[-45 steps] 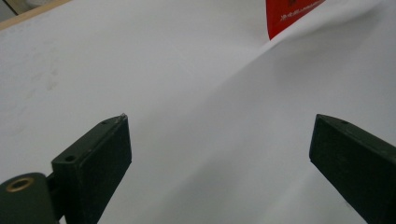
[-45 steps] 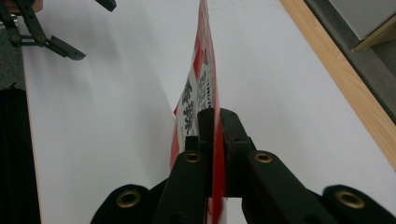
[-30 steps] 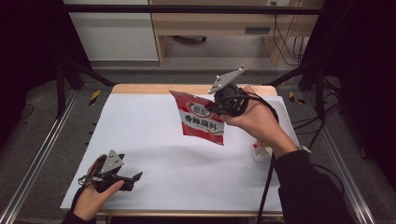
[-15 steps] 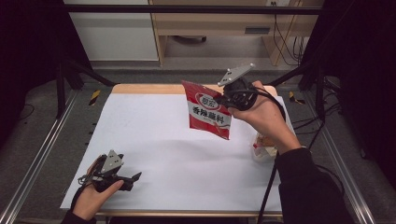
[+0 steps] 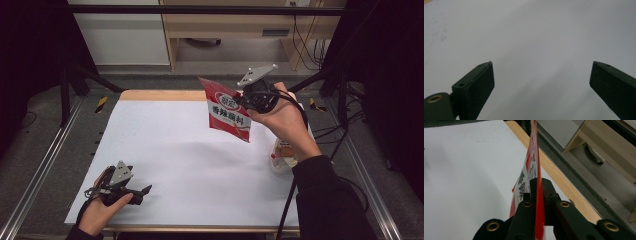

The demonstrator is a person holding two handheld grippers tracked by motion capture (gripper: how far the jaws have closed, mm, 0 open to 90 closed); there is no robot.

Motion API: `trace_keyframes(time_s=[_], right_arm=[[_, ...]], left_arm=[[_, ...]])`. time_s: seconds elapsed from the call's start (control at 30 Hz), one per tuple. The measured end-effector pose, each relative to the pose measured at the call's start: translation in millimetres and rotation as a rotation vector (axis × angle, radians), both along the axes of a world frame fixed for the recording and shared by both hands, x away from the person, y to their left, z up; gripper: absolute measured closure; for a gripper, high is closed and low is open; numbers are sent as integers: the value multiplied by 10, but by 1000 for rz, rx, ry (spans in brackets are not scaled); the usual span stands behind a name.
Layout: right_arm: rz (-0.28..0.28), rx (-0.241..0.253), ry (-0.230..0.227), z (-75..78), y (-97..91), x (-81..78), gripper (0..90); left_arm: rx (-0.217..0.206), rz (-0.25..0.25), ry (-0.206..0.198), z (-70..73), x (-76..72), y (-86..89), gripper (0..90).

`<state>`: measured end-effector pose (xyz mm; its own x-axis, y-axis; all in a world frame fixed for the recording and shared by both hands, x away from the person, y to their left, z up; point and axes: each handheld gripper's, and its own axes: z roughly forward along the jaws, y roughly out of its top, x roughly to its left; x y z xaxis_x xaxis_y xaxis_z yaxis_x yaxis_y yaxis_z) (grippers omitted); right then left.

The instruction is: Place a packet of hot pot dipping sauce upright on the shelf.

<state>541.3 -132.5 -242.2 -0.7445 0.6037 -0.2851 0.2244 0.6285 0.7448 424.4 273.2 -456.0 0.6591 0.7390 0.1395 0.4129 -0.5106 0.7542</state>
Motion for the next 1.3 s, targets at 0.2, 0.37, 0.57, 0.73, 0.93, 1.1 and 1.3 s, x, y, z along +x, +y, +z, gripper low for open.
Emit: trace_keyframes(time_s=[0.2, 0.37, 0.57, 0.73, 0.93, 1.1, 1.3], right_arm=[[-6, 3, -13, 35, -34, -19, 899], [-7, 7, -24, 64, -60, -29, 899], [-26, 22, -40, 86, -138, -15, 899], [-48, 19, -47, 79, -204, 45, 899], [-77, 58, -48, 55, -321, 162, 899], [-104, 75, -65, 50, -426, 233, 900], [-130, 109, -93, 57, -576, 266, 899]], left_arm=[[5, -4, 3, -7, 0, -10, 56], [7, -3, 3, -11, 2, -14, 56], [12, -5, 10, -18, 2, -13, 56], [18, -10, 10, -22, 2, -26, 56], [31, -20, 19, -39, 5, -31, 57], [47, -28, 23, -51, 6, -46, 56], [49, -44, 38, -65, 1, -66, 56]])
